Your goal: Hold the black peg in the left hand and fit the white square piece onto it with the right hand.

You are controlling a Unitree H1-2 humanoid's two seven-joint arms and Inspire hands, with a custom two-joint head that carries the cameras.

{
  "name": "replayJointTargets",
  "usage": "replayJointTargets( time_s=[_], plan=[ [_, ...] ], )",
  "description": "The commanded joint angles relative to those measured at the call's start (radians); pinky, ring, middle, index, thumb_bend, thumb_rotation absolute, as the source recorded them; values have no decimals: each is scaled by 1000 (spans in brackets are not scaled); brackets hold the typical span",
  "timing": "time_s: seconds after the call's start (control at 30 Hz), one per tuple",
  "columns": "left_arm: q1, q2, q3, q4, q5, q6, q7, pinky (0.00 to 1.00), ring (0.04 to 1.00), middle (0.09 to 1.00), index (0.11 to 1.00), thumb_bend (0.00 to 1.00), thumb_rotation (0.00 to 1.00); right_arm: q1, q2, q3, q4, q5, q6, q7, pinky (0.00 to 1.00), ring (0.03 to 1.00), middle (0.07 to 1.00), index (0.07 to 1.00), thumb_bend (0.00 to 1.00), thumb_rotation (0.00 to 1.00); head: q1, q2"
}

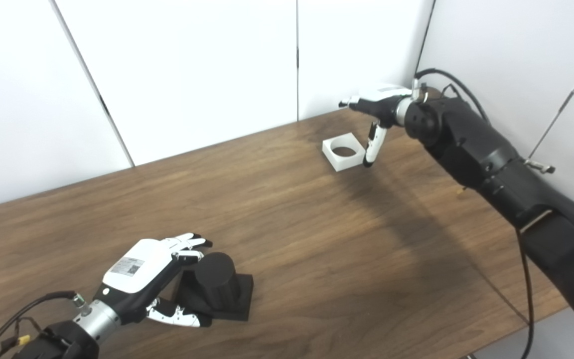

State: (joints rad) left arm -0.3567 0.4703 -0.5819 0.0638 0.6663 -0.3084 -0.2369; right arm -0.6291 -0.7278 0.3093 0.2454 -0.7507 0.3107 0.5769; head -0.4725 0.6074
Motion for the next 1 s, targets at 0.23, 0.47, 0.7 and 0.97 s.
replayJointTargets(
  time_s=[0.23,0.47,0.7,0.97],
  plan=[
    [61,48,-40,10,57,28,-112,855,921,884,491,524,61,-117,21,18,94,22,-10,23,867,947,966,954,893,132,18,5],
    [65,49,-40,-2,60,40,-118,874,932,891,492,524,62,-145,59,44,177,20,-23,-3,888,953,977,952,873,101,30,11],
    [66,49,-43,-8,68,45,-119,867,931,892,492,524,64,-160,83,64,233,17,-33,-34,873,947,975,939,842,79,33,15],
    [65,47,-42,-4,59,49,-124,866,935,897,492,524,64,-148,89,66,256,25,-32,-71,838,934,959,910,810,62,35,18]
  ],
)
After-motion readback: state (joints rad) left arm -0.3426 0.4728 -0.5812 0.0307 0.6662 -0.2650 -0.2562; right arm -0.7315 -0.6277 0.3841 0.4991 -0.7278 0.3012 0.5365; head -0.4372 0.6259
